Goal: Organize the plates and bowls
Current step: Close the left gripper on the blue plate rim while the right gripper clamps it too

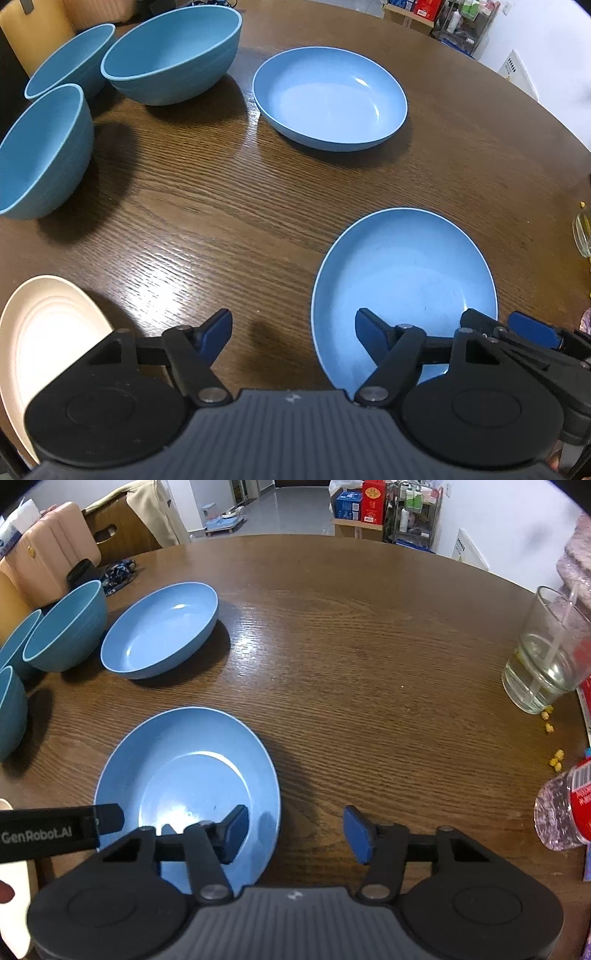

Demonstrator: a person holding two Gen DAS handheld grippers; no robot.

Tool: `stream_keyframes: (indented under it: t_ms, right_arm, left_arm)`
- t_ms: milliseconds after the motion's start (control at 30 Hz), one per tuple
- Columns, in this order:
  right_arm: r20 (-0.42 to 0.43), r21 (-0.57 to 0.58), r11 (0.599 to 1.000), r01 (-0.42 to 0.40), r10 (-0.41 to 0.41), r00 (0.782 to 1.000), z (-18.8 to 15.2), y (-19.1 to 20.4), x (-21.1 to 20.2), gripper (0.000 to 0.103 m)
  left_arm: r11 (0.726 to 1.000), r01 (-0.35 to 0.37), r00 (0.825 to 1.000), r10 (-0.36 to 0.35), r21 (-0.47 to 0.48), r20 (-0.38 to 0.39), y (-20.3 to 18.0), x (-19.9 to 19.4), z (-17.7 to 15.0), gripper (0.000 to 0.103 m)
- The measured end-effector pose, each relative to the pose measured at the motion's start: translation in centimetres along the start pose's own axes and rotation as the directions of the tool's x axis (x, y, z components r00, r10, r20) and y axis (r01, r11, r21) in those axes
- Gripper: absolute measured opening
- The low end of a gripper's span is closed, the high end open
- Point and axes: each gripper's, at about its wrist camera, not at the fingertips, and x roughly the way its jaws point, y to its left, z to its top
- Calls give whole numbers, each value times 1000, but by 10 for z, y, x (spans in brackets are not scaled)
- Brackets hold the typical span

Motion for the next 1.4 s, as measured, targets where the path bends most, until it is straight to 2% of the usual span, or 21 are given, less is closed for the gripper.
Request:
stream_keyframes:
  t_ms: [167, 333, 467, 600, 733, 1400]
  right_arm:
    - [-7, 1, 1000, -13, 13, 1000, 1, -1, 8, 39]
    - [-2, 7, 999, -37, 37, 999, 3, -2, 10, 29]
    - [-1, 13, 998, -57, 57, 998, 7, -2, 11, 19]
    - [1, 19, 997, -76, 76, 997, 8, -1, 12, 12]
    - [9, 15, 996, -83, 83, 997, 7, -1, 11, 11]
    - [50, 30, 996, -83, 81, 995, -1, -2, -6, 9]
  left_arm:
    - [1000, 9, 1000, -9, -10, -20, -2, 8, 3, 68]
    - [999, 23, 999, -24, -22, -45, -2, 16, 4, 51]
    - [999, 42, 998, -44, -28, -52, -1, 20, 3, 46]
    - [997, 74, 996, -75, -25, -46, -2, 22, 5, 31]
    - [994, 109, 993, -110, -24, -49, -3, 23, 6, 17]
    - [992, 126, 992, -125, 9, -33, -2, 12, 0, 17]
